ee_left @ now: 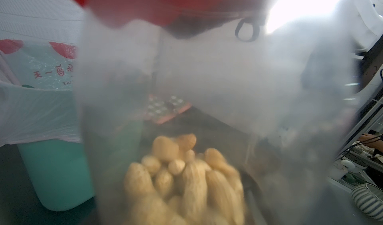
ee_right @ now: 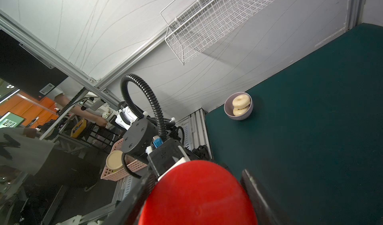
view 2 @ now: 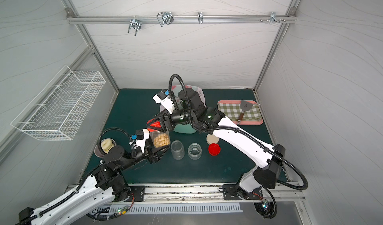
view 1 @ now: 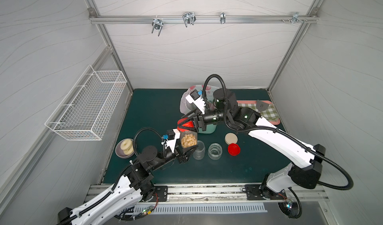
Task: Empty moldy peanuts from jars
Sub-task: Unscrew the lid from the jar.
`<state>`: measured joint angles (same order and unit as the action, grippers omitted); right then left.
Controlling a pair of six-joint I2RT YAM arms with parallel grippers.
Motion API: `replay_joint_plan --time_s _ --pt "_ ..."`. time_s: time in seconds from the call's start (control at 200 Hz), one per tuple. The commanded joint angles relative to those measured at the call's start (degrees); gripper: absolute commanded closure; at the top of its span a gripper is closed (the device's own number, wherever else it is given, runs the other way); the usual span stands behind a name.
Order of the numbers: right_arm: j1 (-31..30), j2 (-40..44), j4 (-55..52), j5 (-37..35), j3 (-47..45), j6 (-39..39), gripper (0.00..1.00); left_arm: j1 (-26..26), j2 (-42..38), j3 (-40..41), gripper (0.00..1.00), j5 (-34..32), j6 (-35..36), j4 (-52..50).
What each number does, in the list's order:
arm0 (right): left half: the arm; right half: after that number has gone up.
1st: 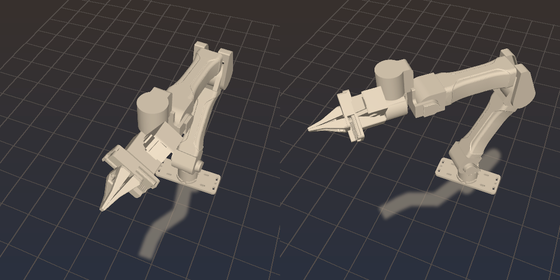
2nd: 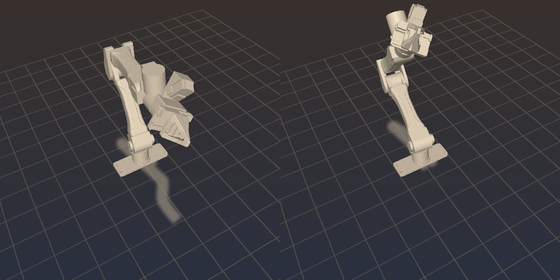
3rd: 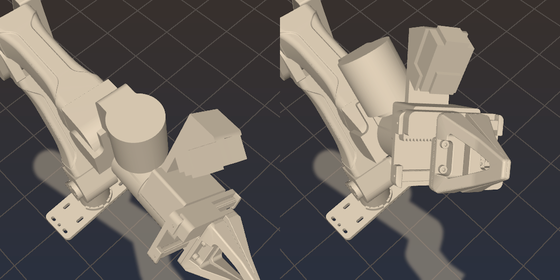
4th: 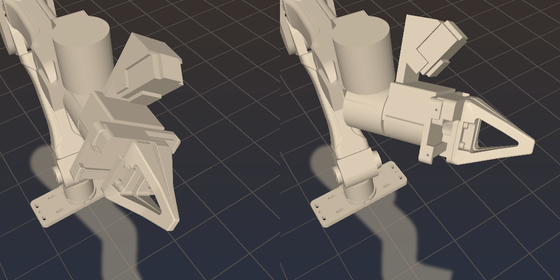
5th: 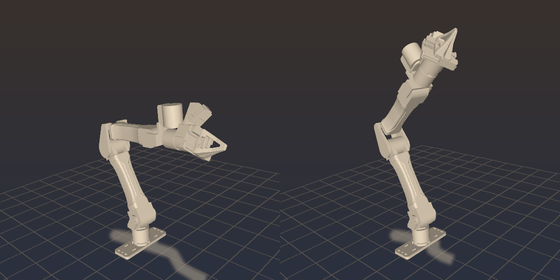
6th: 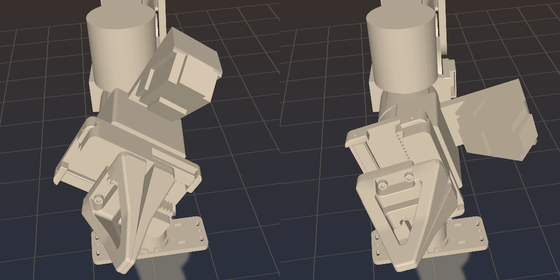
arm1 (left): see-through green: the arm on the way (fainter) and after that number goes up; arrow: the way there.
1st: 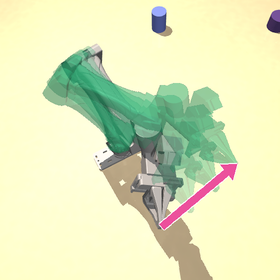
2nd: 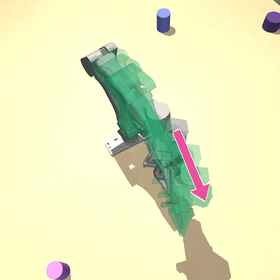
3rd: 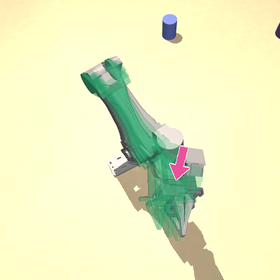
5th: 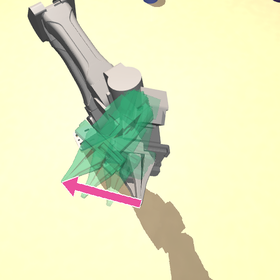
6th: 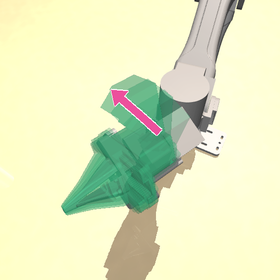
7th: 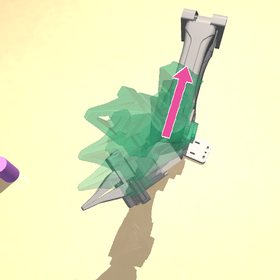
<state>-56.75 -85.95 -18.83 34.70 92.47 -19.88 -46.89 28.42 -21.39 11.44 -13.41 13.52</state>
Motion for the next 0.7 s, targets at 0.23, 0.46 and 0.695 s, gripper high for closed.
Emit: replay_joint_plan --time_s 0.23,0.46,0.695 --pt "2.9 3.6 4.1 4.1 -2.3 -2.6 0.53 0.0 -0.6 -0.9 0.72 0.5 1.1 3.4" --pt "5.4 4.9 7.7 2.5 -3.9 -5.1 0.54 0.0 -0.6 -0.8 0.72 0.5 1.3 3.2" --pt "7.9 4.8 8.6 -0.4 -2.4 -6.0 0.55 0.0 -0.7 -1.0 0.72 0.5 1.4 2.8"
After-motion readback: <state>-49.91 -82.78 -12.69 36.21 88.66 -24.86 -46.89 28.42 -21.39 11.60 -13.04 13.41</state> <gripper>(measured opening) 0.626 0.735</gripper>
